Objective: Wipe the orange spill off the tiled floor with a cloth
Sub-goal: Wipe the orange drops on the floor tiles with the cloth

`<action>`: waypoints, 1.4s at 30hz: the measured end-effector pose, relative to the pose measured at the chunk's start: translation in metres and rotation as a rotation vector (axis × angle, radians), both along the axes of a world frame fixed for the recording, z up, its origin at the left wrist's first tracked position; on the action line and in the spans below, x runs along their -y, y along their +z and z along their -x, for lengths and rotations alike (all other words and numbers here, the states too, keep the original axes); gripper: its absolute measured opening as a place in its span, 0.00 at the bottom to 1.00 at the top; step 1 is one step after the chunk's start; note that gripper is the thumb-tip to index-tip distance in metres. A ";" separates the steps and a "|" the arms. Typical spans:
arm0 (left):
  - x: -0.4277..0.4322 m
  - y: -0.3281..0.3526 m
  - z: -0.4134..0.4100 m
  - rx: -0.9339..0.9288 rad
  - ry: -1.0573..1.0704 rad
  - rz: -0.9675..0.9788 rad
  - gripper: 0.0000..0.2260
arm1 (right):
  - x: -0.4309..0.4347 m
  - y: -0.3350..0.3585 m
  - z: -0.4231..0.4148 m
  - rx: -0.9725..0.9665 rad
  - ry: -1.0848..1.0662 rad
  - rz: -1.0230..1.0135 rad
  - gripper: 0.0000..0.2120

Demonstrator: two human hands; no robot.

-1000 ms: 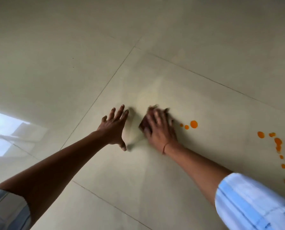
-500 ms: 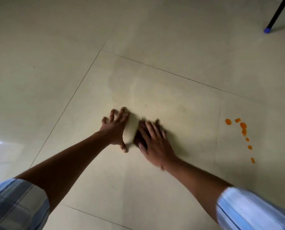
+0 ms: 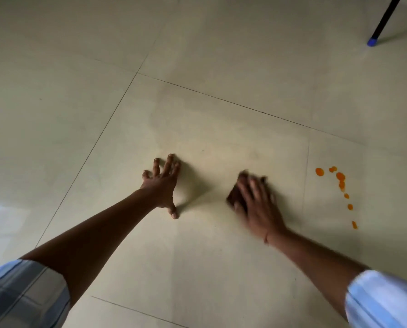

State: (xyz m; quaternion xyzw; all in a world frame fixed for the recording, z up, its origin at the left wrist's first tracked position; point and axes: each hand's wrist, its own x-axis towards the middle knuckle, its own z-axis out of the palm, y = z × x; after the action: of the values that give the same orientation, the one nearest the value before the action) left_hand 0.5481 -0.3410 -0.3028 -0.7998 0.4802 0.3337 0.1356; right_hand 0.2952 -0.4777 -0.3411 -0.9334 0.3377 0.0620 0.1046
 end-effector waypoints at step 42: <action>0.090 -0.004 0.077 0.069 -0.342 0.094 0.67 | -0.043 0.010 0.105 0.023 -0.002 0.007 0.33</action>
State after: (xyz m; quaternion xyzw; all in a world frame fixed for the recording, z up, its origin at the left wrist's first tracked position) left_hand 0.4706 -0.4308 -0.3068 -0.7227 0.6195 0.2554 0.1694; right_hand 0.1899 -0.4345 -0.3315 -0.9340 0.3376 0.0501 0.1053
